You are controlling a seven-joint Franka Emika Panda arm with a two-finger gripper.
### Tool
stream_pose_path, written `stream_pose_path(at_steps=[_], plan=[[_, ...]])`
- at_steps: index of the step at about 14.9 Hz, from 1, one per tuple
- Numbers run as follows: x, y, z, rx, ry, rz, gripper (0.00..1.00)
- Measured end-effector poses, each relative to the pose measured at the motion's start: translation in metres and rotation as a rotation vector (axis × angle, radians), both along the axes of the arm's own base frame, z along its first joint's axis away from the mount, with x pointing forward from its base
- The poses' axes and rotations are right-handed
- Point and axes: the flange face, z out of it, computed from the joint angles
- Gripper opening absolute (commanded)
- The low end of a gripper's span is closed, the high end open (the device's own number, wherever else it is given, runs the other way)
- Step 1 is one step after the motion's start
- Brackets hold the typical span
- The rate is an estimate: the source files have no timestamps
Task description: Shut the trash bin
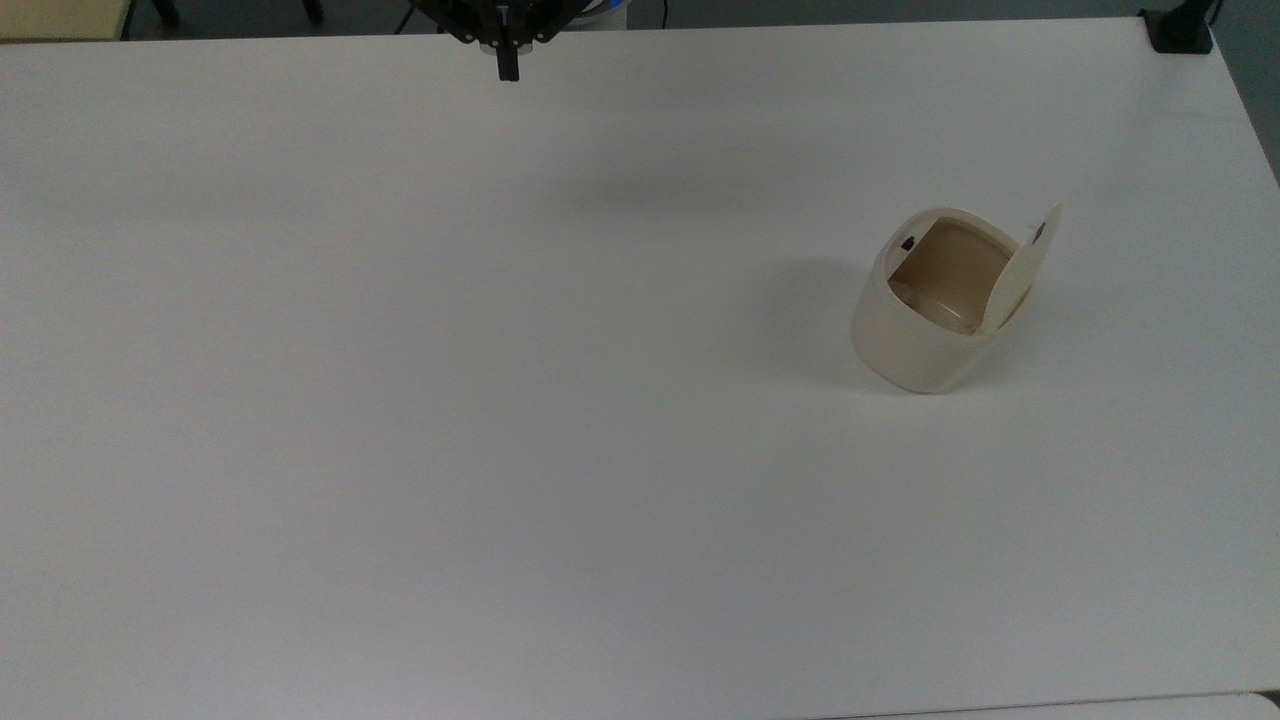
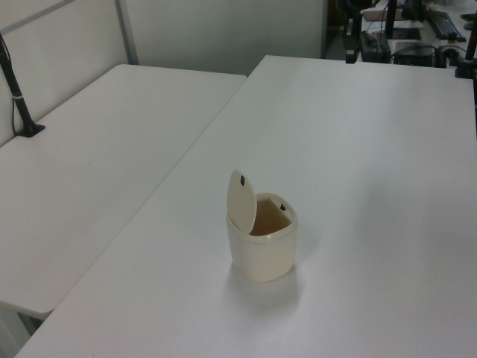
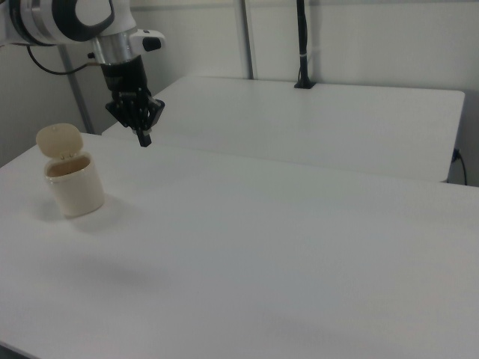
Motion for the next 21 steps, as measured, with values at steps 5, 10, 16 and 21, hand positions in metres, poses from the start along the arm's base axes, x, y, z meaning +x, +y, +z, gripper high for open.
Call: stream_pose_path(at_steps=[5,10,16,21], plan=[[0.005,0.008,0.005,0.005,-0.048,0.015,0.0],[0.021,0.071,0.012,0.066,-0.206,0.117,0.0],[0.033,0.183,-0.001,0.121,-0.37,0.289,0.0],[0.04,0.248,0.001,0.167,-0.472,0.38,0.0]])
